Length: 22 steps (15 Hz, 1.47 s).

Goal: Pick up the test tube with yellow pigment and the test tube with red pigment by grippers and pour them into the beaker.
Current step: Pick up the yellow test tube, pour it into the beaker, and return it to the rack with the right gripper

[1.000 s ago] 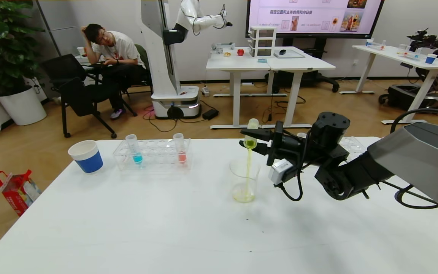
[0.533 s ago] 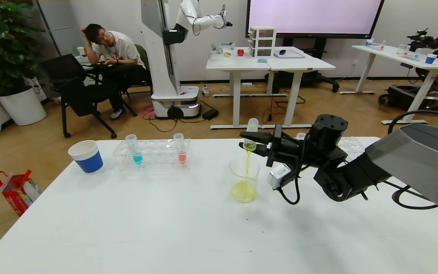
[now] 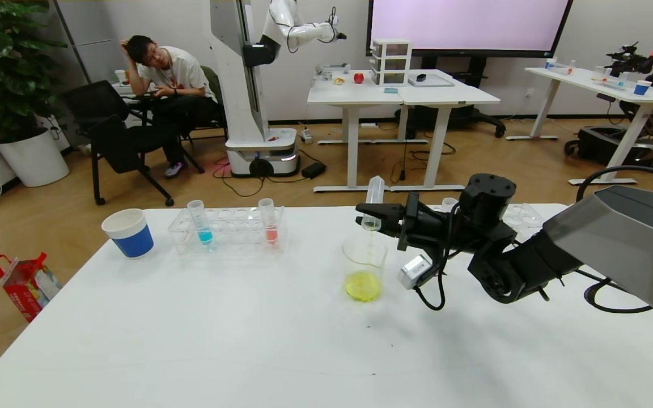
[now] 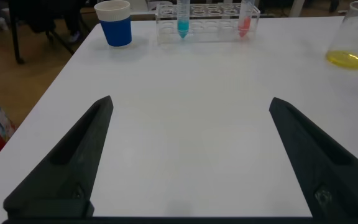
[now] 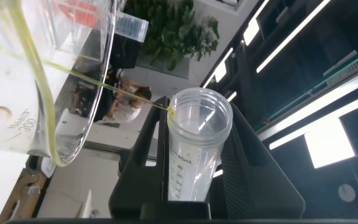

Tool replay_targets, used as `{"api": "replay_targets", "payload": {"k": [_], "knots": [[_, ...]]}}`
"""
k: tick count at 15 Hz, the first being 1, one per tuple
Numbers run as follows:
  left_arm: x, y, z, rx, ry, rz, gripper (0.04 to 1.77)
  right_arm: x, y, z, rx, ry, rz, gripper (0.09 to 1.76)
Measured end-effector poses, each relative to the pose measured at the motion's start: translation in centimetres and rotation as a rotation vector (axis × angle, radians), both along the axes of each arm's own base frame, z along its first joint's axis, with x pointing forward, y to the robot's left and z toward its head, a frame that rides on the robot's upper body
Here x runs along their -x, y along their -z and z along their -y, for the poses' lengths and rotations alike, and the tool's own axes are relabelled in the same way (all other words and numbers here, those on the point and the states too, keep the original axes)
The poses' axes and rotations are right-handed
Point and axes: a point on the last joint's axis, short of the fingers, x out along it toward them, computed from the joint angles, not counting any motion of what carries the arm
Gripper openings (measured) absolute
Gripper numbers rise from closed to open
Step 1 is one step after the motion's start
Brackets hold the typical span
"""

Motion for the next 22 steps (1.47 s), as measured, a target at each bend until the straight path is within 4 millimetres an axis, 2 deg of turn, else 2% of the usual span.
{"api": "replay_targets", "payload": {"k": [3,5,7,10,13,15,19,22], "knots": [[0.0,0.0,0.0,0.000,0.000,0.000,1.75,-0.1,-0.3,0.0,-0.004,-0.002,0.007,0.49],[0.0,0.0,0.0,0.000,0.000,0.000,1.75,0.1,-0.5,0.1,-0.005,-0.005,-0.052,0.49],[0.0,0.0,0.0,0.000,0.000,0.000,1.75,1.0,-1.0,-0.4,-0.037,-0.031,-0.220,0.49],[0.0,0.0,0.0,0.000,0.000,0.000,1.75,1.8,-3.6,-1.0,-0.175,-0.074,-0.534,0.49],[0.0,0.0,0.0,0.000,0.000,0.000,1.75,1.3,-7.1,1.0,-0.371,-0.047,-0.645,0.49],[0.0,0.0,0.0,0.000,0.000,-0.001,1.75,0.9,-8.4,2.8,-0.531,0.013,-0.706,0.49],[0.0,0.0,0.0,0.000,0.000,-0.001,1.75,1.1,-9.1,4.3,-0.991,0.114,-0.991,0.49],[0.0,0.0,0.0,0.000,0.000,0.000,1.75,2.1,-8.6,5.1,-1.139,0.166,-1.190,0.49]]}}
